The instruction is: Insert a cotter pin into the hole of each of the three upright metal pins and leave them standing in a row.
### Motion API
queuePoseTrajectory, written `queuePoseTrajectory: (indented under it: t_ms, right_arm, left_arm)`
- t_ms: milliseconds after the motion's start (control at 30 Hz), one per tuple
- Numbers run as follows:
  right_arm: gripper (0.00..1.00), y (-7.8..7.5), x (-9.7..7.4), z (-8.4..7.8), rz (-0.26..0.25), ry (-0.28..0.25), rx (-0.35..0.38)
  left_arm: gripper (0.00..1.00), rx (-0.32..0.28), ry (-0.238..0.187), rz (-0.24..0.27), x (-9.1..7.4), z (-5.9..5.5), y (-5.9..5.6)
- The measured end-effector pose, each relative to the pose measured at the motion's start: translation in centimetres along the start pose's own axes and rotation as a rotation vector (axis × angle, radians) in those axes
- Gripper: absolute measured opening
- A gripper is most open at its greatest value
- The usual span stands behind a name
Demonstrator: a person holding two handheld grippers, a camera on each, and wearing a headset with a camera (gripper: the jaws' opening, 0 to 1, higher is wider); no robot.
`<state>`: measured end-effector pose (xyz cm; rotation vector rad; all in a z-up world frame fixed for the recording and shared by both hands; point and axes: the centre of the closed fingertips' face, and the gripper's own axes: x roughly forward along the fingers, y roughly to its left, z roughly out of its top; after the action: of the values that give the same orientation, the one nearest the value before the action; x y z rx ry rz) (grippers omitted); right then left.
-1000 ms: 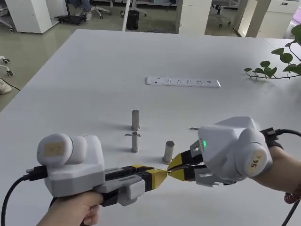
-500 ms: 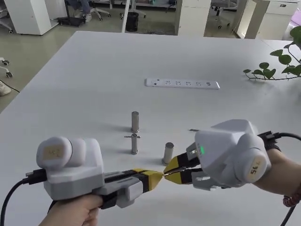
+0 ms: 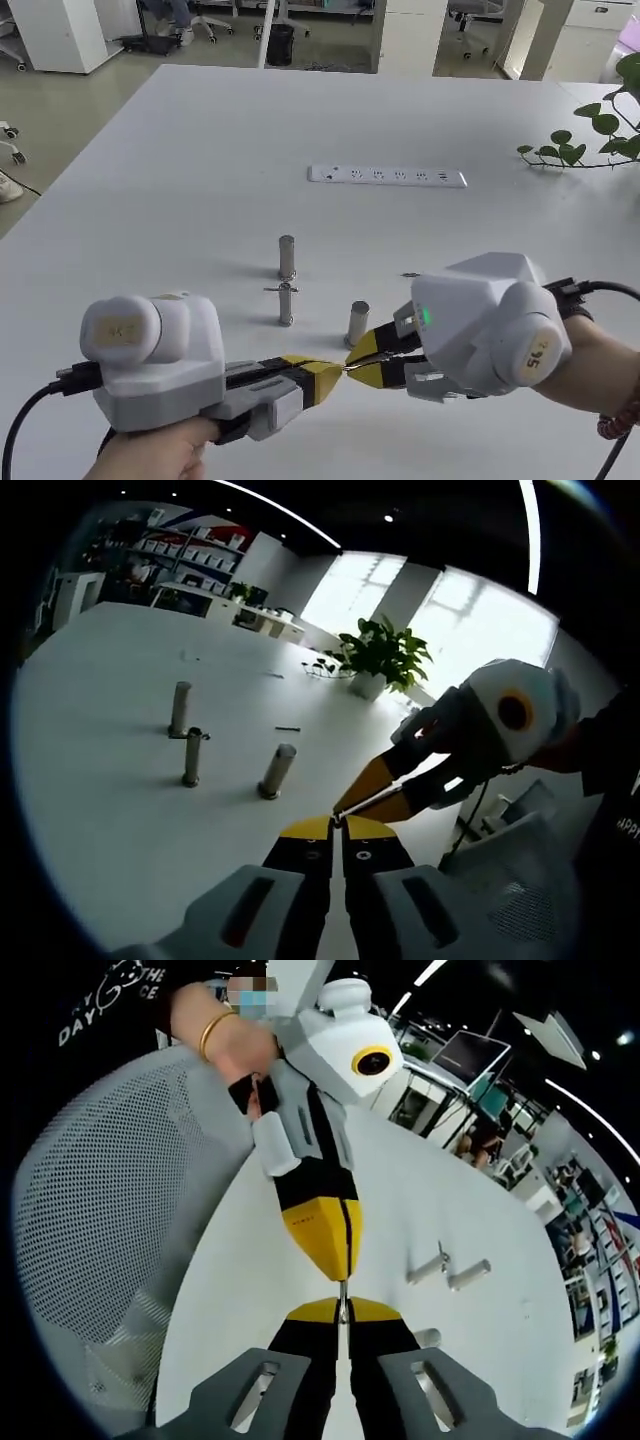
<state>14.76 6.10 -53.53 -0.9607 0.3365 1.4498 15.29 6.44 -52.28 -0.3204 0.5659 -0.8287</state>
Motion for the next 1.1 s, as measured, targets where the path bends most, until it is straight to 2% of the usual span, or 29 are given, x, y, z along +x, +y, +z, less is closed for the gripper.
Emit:
queuePoseTrajectory:
  t_ms: [133, 200, 267, 400, 533, 667, 767, 833, 900, 1100]
  right_arm:
    - [0.00, 0.1, 0.1, -0.1, 0.005, -0.004, 0.021]
    - [0.00, 0.4, 0.3, -0.2, 0.028, -0.013, 0.080]
    - [0.00, 0.2, 0.3, -0.3, 0.019, -0.024, 0.119]
    - [0.00, 0.2, 0.2, -0.8, 0.032, -0.050, 0.253]
    - [0.04, 0.1, -0.2, -1.4, 0.048, -0.090, 0.423]
    - [0.06, 0.1, -0.6, -1.7, 0.069, -0.141, 0.554]
    - [0.07, 0.4, -0.9, -1.6, 0.106, -0.175, 0.599]
    - [0.07, 0.8, -1.0, -1.7, 0.128, -0.180, 0.625]
    - [0.07, 1.0, -0.9, -2.0, 0.135, -0.176, 0.634]
    - [0.08, 2.0, -0.9, -1.6, 0.185, -0.202, 0.658]
  left_arm:
    - [0.00, 0.062, 0.025, 0.013, 0.0, -0.2, 0.0]
    - [0.00, 0.103, 0.040, 0.015, 0.0, -0.3, 0.0]
    - [0.00, 0.142, 0.048, 0.021, 0.0, -0.4, 0.1]
    - [0.00, 0.177, 0.058, 0.026, -0.2, -0.4, 0.4]
    - [0.00, 0.205, 0.066, 0.027, -0.5, -0.3, 0.8]
    - [0.00, 0.276, 0.076, -0.017, -1.0, -0.2, 0.6]
    - [0.00, 0.291, 0.082, -0.035, -1.2, -0.2, 0.5]
    - [0.00, 0.343, 0.105, -0.040, -1.4, -0.5, 0.6]
    - [0.00, 0.353, 0.107, -0.054, -1.5, -0.5, 0.5]
    - [0.00, 0.407, 0.113, -0.121, -1.5, -0.7, -0.6]
